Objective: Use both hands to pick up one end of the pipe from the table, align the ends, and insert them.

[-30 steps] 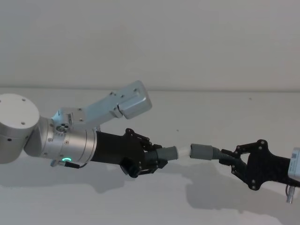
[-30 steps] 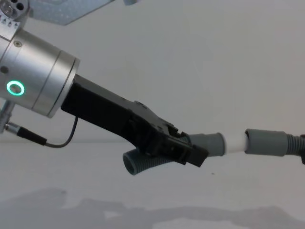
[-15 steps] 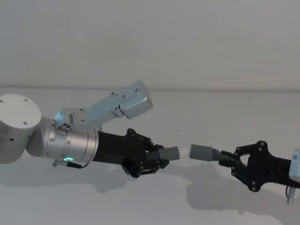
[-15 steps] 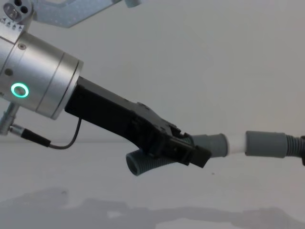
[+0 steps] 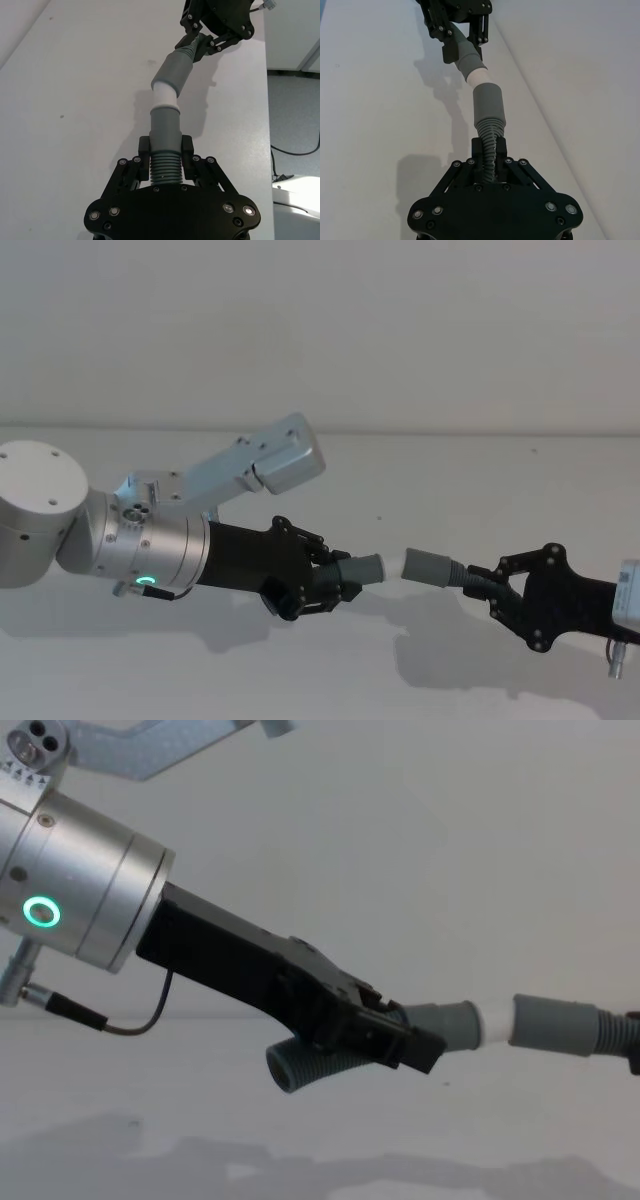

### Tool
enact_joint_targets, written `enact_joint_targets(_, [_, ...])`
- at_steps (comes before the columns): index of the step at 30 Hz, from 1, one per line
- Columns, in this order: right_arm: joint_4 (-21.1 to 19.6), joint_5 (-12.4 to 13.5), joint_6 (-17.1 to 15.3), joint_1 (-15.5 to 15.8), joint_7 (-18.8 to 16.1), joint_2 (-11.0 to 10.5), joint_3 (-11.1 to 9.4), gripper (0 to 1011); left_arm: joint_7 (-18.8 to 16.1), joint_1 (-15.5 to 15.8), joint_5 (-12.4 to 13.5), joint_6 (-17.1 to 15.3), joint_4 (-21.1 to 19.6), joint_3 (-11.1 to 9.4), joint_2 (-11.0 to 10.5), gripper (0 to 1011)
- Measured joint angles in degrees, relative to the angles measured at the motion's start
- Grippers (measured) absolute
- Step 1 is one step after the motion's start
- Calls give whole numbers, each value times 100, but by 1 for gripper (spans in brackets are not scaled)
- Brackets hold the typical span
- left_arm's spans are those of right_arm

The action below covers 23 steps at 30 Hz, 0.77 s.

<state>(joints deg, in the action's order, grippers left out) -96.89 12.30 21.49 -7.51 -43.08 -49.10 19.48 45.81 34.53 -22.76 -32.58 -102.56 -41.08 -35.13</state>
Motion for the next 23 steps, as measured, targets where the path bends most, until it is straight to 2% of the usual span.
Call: enact_joint_targets(23, [-26, 11, -69, -39, 22, -15, 53, 125, 66, 32, -74, 50, 26, -45, -38, 346])
